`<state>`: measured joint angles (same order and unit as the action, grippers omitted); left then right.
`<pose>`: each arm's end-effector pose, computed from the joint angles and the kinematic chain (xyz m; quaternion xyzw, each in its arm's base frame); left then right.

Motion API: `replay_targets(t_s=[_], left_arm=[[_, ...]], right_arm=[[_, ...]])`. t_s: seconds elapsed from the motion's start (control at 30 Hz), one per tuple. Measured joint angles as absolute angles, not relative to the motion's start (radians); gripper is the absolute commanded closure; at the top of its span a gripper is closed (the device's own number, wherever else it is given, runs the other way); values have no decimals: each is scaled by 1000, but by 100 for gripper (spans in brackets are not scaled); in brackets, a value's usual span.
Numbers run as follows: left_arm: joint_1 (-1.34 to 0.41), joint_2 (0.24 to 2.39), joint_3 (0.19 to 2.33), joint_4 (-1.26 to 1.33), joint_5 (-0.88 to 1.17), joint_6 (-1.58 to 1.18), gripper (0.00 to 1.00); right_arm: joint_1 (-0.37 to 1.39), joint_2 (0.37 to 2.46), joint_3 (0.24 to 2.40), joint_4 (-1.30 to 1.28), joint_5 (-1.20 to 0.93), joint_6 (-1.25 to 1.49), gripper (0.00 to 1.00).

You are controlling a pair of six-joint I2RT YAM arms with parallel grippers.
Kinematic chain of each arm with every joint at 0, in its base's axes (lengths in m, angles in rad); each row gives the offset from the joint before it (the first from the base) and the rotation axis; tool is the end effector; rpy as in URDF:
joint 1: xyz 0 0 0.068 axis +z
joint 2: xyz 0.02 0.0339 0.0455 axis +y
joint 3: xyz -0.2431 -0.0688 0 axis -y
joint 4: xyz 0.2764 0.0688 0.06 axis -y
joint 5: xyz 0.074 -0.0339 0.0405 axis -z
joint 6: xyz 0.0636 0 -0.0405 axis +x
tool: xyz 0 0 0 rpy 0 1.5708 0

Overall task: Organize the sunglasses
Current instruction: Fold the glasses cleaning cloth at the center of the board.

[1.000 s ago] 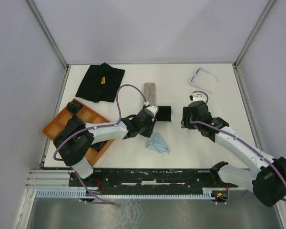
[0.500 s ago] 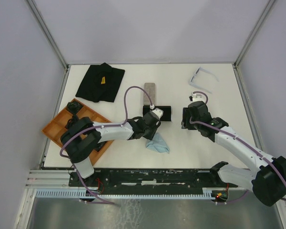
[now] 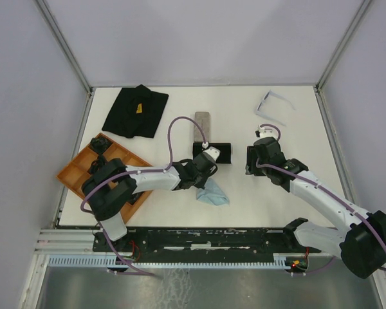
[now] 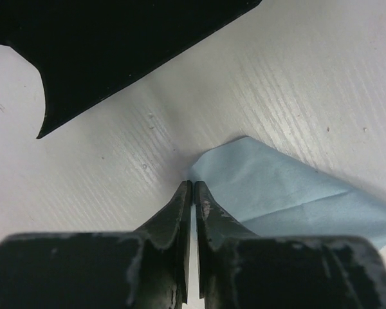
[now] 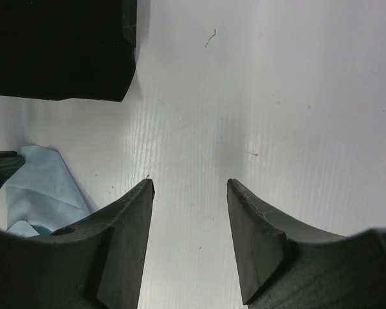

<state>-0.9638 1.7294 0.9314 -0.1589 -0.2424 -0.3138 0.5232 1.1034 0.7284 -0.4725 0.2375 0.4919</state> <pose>0.2250 -0.2973 0.0866 0.2675 0.9084 -0.0863 0.3095 0.2496 0.1267 0.1833 0.0274 0.9293 0.0739 0.3609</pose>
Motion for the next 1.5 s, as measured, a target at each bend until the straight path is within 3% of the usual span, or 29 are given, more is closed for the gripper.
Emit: replay_targets(t_s=[0.13, 0.97, 1.3, 1.5], left_arm=[[-965, 1715, 909, -139, -252, -314, 97], [-974, 1463, 864, -205, -185, -276, 97], [-979, 1491, 1042, -195, -42, -215, 97], [-982, 1468, 943, -167, -63, -216, 97]], right_arm=[[524, 1103, 728, -472, 241, 491, 42], [523, 1142, 714, -374, 29, 467, 42], [523, 1032, 693, -408, 214, 528, 40], [523, 1003, 688, -418, 265, 546, 38]])
